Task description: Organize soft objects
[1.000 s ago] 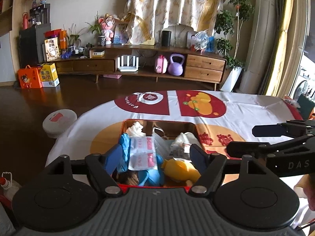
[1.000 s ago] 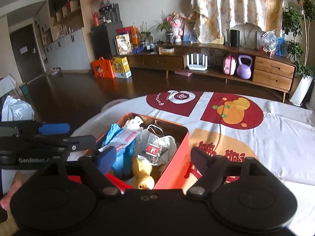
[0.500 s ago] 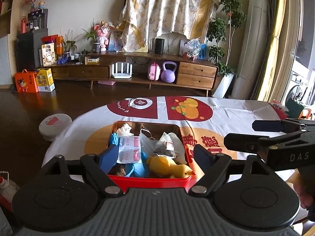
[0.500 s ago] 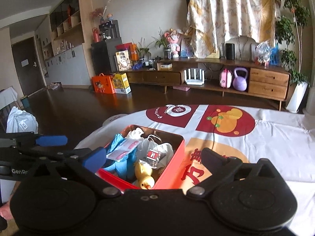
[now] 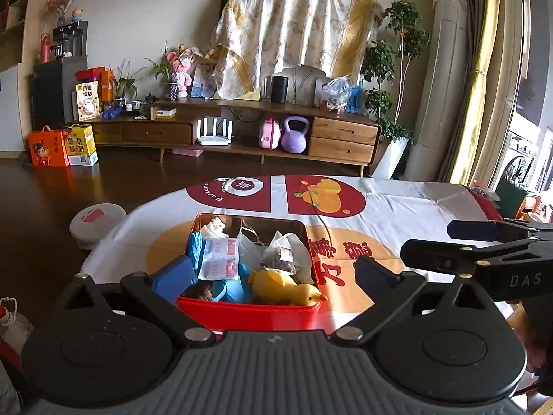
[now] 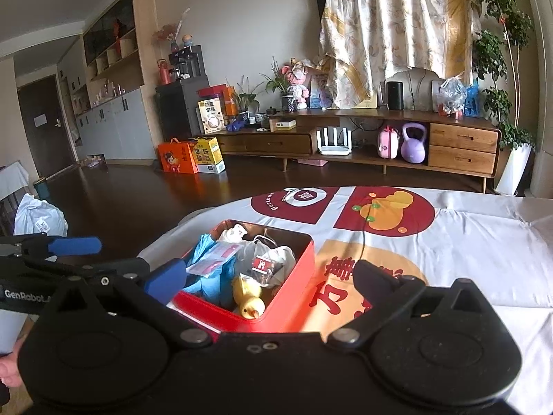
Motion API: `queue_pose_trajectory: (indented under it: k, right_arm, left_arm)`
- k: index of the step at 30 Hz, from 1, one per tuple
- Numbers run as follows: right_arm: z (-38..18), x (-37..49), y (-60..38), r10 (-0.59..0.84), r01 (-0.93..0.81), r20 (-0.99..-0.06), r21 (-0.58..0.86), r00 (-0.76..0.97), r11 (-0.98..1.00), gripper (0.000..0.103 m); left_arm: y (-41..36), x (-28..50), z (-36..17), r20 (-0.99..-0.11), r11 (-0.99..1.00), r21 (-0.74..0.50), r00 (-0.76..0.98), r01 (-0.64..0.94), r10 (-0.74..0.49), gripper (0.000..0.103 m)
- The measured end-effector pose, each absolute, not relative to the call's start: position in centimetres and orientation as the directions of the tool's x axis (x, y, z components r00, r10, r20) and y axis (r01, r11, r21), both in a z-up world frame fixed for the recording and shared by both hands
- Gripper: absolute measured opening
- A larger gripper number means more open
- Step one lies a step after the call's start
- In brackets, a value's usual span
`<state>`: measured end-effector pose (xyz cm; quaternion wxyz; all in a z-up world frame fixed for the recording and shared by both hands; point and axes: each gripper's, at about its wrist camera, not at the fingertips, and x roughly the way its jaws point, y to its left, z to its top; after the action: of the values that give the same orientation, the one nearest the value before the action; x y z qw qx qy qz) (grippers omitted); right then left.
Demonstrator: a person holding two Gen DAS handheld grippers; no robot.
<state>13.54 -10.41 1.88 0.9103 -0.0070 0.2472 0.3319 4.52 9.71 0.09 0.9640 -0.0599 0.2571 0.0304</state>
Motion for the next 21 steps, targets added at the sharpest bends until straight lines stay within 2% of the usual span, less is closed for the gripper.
queue_pose_trajectory:
  k: [21]
  right_arm:
    - [1.3,12.7,-11.6,0.6,-0.596,-0.445,0.169,0.665,0.785,0.103]
  left_arm:
    - [8.8,3.3,0.4,-0.468,0.991,-0.093,0.883,-0.092,0.038,0.101]
